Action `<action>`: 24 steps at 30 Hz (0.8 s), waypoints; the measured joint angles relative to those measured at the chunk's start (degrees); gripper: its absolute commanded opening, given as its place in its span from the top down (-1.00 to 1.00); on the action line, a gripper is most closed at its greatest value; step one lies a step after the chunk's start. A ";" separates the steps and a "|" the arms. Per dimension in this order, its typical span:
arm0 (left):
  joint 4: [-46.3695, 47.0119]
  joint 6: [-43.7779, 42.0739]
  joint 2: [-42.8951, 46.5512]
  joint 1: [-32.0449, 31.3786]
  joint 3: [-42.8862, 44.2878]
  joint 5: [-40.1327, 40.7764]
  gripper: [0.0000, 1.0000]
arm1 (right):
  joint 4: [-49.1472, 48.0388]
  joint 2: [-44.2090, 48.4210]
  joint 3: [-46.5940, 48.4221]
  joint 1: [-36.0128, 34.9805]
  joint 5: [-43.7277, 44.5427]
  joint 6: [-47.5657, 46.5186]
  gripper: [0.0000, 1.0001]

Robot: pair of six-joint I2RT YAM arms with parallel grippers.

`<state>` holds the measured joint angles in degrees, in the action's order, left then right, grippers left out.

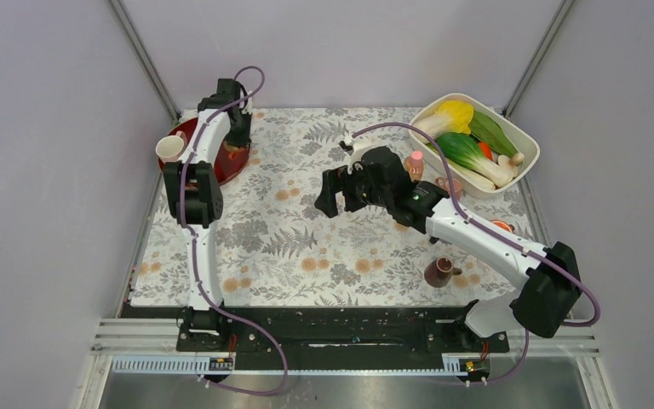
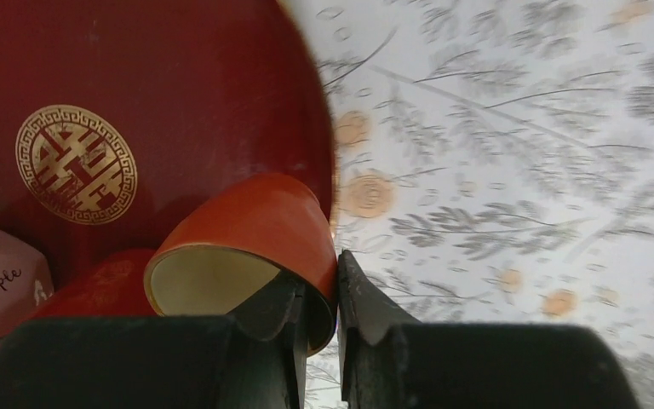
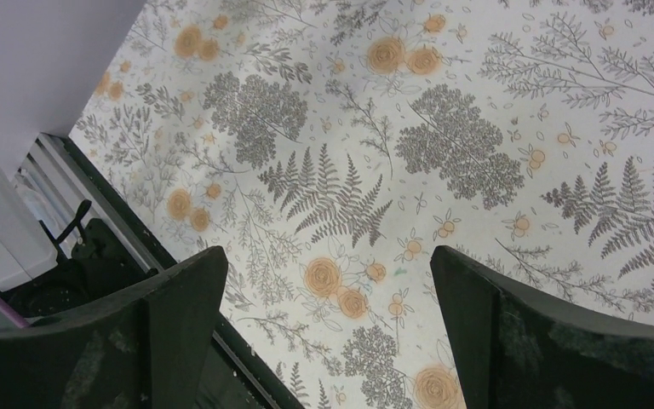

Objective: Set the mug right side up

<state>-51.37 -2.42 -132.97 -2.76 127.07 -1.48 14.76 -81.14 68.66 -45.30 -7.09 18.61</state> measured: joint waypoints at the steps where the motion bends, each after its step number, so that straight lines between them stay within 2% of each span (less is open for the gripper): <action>1: -0.26 -0.44 -1.20 0.50 0.00 0.98 1.00 | 0.74 0.11 0.00 0.00 0.22 -0.20 -0.99; 9: -1.84 -1.60 -4.98 1.79 0.11 3.56 0.97 | 3.69 0.59 -0.17 0.00 0.59 -0.66 -0.99; 19: -2.80 -0.94 -7.41 2.40 1.51 3.41 0.28 | 5.49 0.61 -0.26 0.00 0.83 -0.85 -0.99; 24: -3.02 -0.96 -7.48 3.48 1.86 3.21 0.02 | 7.26 0.66 -0.22 0.00 3.15 -1.70 -0.99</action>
<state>-54.39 -3.38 -140.44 0.71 128.92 1.74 22.02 -80.49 68.45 -45.30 -3.95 16.91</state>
